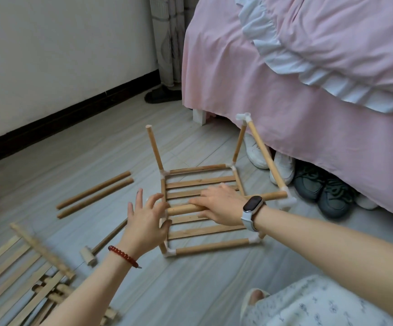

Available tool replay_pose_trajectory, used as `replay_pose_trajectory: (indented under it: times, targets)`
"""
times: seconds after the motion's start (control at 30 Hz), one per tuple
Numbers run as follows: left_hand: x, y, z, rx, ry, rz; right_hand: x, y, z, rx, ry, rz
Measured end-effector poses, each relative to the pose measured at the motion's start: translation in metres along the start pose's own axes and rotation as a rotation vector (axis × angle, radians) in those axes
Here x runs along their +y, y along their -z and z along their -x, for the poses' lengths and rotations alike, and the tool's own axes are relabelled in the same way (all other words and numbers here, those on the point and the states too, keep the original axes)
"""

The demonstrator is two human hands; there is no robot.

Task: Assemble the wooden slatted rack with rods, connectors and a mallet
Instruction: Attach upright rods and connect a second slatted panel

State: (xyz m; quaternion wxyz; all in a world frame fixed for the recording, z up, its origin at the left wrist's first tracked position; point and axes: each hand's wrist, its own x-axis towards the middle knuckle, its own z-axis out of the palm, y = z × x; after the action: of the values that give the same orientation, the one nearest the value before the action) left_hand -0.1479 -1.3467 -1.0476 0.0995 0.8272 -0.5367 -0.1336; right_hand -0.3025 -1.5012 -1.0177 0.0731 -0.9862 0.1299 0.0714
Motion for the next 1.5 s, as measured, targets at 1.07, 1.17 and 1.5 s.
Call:
replay_pose_trajectory:
  times: [1.07,1.17,1.5]
  targets:
    - [0.187,-0.005,-0.117,-0.632,-0.048,0.391,0.121,-0.040,0.125,0.072,-0.743,-1.552]
    - [0.222,-0.031,-0.138,-0.483,0.106,0.708,0.103,-0.036,0.115,0.176,-0.735,-1.334]
    - [0.267,-0.064,-0.163,-0.294,0.267,0.935,0.101,-0.034,0.109,0.287,-0.742,-1.051]
